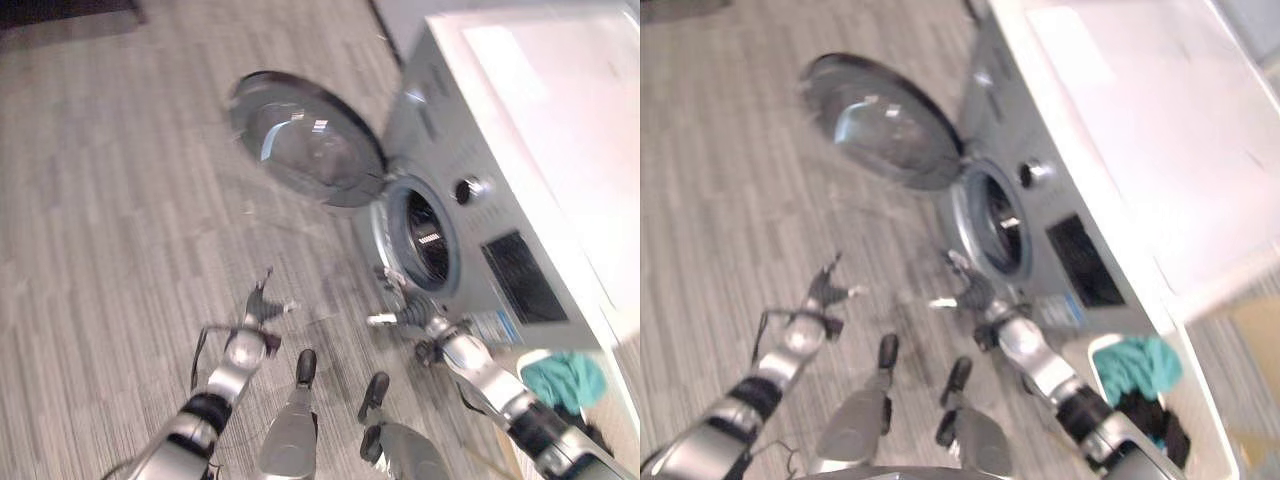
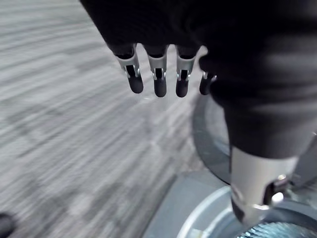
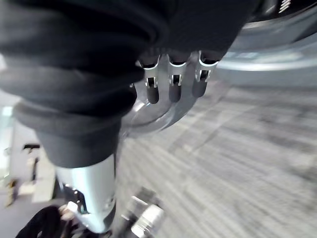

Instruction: Grab the laundry basket,head to the washer,open it,put in the laundry and shut it.

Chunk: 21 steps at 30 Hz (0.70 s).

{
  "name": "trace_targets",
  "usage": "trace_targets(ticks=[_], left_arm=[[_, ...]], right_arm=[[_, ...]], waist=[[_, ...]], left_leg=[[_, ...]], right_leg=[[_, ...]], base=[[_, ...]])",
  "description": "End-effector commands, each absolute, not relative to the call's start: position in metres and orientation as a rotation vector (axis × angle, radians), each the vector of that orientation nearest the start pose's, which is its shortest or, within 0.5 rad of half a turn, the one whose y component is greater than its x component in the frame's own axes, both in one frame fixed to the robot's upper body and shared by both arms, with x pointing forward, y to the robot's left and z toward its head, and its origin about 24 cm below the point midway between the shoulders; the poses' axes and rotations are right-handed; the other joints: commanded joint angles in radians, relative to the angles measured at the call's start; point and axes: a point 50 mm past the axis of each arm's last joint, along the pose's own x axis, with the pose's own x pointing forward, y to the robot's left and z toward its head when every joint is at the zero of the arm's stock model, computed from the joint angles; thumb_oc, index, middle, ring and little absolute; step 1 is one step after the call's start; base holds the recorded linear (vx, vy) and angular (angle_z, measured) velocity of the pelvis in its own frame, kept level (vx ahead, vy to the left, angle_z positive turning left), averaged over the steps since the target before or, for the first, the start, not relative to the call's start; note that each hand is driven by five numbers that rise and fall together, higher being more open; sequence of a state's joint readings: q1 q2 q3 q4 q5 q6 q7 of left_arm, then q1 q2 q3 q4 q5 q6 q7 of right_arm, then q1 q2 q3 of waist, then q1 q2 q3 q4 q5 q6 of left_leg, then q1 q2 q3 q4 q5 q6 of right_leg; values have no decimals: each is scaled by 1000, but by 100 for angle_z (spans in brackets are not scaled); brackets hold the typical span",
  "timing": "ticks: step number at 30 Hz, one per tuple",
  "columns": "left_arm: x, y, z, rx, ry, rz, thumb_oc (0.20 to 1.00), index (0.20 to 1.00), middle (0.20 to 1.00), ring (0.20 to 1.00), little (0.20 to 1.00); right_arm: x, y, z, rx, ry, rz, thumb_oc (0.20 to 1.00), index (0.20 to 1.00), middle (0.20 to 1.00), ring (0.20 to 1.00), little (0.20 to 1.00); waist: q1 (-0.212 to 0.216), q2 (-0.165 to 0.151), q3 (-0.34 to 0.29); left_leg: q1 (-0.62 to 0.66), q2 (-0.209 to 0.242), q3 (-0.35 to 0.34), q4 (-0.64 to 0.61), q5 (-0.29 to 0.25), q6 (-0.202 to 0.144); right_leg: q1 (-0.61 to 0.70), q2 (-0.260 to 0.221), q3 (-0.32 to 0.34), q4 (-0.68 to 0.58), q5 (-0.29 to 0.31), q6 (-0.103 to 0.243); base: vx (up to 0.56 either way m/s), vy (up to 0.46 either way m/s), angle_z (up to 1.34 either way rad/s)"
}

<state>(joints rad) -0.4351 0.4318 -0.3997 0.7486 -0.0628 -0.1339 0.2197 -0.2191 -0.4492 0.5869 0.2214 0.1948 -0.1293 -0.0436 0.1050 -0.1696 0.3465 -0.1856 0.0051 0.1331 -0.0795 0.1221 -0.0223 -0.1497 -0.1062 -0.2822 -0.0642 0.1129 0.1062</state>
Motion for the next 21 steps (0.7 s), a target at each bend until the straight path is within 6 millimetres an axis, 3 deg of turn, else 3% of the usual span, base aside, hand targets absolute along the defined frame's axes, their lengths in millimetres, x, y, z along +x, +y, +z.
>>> trace_targets(ticks=[1,2,4,5,6,9,12,15,19,21], left_arm=[[340,243,31,673,199,155,1000,1000,1000,1000,1000],[340,243,31,673,198,154,1000,1000,1000,1000,1000],[347,269,48,702,209,248,1000,1000,1000,1000,1000],[346,296,59,729,244,334,1000,1000,1000,1000,1000],[346,296,60,729,243,334,1000,1000,1000,1000,1000],[338,330,71,737,281,451,1000,1000,1000,1000,1000],[322,356,71,770,335,513,1000,1000,1000,1000,1000],[306,371,62,771,385,548,1000,1000,1000,1000,1000],[298,375,55,779,410,552,1000,1000,1000,1000,1000],[284,371,33,754,449,528,1000,1000,1000,1000,1000]], right_arm=[[263,-129,42,-369,-69,518,1000,1000,1000,1000,1000],[263,-129,42,-369,-69,517,1000,1000,1000,1000,1000],[256,-142,36,-366,-36,497,1000,1000,1000,1000,1000],[253,-152,35,-365,-23,477,1000,1000,1000,1000,1000],[253,-152,35,-365,-23,477,1000,1000,1000,1000,1000],[250,-163,38,-354,-28,454,1000,1000,1000,1000,1000],[248,-168,45,-349,-52,454,1000,1000,1000,1000,1000],[243,-168,45,-336,-57,463,1000,1000,1000,1000,1000],[241,-169,45,-343,-60,461,1000,1000,1000,1000,1000],[240,-170,41,-341,-56,431,1000,1000,1000,1000,1000]], waist=[[-76,2,19],[-75,2,19],[-110,-5,22],[-140,-11,25],[-139,-11,25],[-164,-10,33],[-170,-9,33],[-170,0,21],[-168,9,9],[-164,23,-19]], left_leg=[[16,18,71,6,-100,8],[16,18,72,7,-100,8],[8,22,102,7,-98,7],[3,26,125,7,-96,7],[2,26,125,7,-96,7],[-3,29,149,5,-93,6],[5,29,166,1,-95,4],[19,23,164,-3,-102,3],[31,18,161,-5,-109,5],[55,9,159,-8,-122,9]], right_leg=[[-61,-15,65,62,-37,46],[-62,-15,66,62,-37,46],[-87,-10,90,57,-23,48],[-106,-4,109,52,-15,51],[-106,-4,109,52,-14,51],[-127,2,131,46,-3,55],[-130,7,152,30,8,57],[-119,6,155,24,6,55],[-106,4,152,23,2,55],[-80,-1,149,25,-7,54]], base=[[-95,55,-103],[-81,52,-94],[-35,38,-84],[-33,46,-70],[-20,42,-61],[-3,31,-42],[22,37,-30],[30,28,-18],[23,10,4],[66,13,12]])
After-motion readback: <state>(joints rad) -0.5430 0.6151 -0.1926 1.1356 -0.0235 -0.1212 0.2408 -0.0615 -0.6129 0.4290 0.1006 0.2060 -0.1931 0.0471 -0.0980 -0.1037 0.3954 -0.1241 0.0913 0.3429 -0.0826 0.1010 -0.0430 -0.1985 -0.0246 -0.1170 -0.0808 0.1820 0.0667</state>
